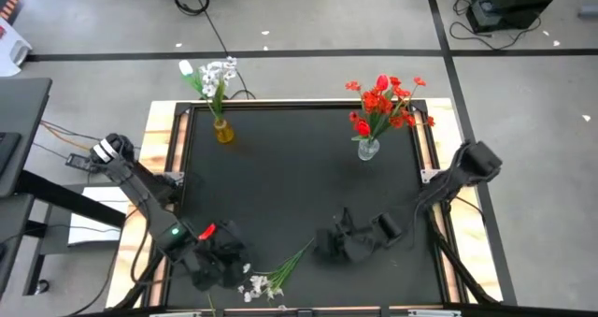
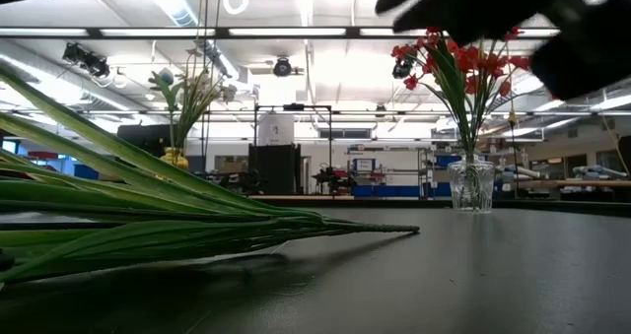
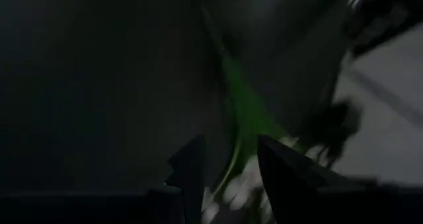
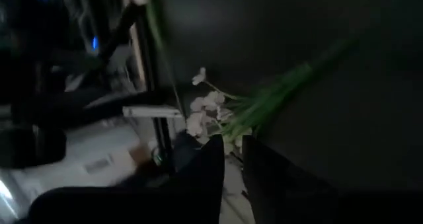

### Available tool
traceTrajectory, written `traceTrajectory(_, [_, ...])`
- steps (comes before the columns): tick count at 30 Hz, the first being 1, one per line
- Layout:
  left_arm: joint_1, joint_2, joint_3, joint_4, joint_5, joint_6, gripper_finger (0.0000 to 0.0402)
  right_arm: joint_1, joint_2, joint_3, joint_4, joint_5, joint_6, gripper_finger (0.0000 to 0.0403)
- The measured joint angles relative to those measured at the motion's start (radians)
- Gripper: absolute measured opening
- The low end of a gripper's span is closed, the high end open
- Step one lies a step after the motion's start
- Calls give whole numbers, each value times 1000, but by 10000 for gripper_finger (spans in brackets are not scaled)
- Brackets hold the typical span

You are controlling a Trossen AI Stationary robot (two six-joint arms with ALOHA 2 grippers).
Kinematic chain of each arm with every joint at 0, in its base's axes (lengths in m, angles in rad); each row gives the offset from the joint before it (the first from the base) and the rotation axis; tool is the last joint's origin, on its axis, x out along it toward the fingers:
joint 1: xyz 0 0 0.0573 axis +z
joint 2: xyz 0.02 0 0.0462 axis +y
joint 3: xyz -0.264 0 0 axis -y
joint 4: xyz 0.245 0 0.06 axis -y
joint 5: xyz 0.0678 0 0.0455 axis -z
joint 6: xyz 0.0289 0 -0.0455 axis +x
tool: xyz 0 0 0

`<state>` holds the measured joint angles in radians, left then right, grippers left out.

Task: Sort flowers into vase by color
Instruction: Put the white flower into the yellow vase

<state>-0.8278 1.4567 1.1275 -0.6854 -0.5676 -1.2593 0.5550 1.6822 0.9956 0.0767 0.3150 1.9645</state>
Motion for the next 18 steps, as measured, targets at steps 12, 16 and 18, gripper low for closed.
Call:
traceTrajectory(12, [-40, 0, 0, -193, 33, 154, 142, -12, 255, 185, -7, -69, 209, 66])
traceTrajectory(16, [-45, 0, 0, -240, 38, 150, 142, -56, 307, 231, -95, -144, 156, 66])
traceTrajectory(18, [-55, 0, 0, -255, 39, 142, 142, -74, 326, 240, -114, -193, 87, 66])
